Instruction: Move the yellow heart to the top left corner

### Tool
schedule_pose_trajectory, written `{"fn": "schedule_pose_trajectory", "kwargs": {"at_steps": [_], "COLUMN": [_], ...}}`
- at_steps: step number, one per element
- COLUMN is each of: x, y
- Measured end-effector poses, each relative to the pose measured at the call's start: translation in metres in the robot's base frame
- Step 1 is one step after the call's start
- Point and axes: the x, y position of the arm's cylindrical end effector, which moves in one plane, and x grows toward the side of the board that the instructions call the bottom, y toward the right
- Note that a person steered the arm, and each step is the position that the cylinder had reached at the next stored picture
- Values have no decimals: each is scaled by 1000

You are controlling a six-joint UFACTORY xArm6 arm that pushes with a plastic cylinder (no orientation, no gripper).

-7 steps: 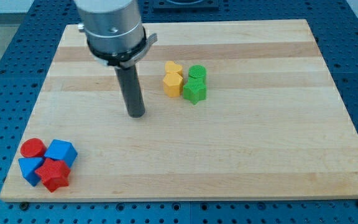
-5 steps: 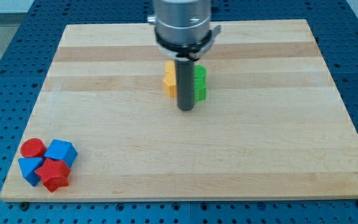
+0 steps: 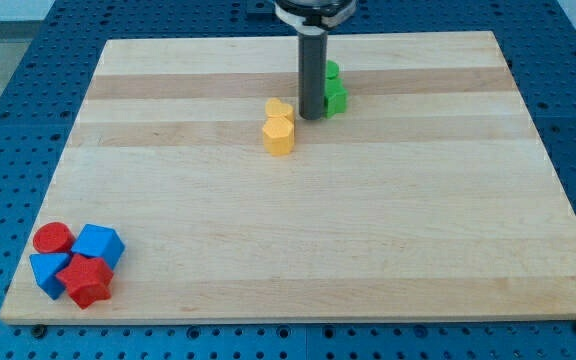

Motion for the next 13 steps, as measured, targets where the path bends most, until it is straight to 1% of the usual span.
{"fn": "schedule_pose_trajectory", "kwargs": {"at_steps": [1,2,3,4,5,6,7,8,9,10,11,12,13], "x": [4,14,24,41,41,60,74,39,-8,21,40,37,25], "y": [-24,-23,-44,-90,-130,-125,-133,-172,-175,-177,-200,-209,-211]}}
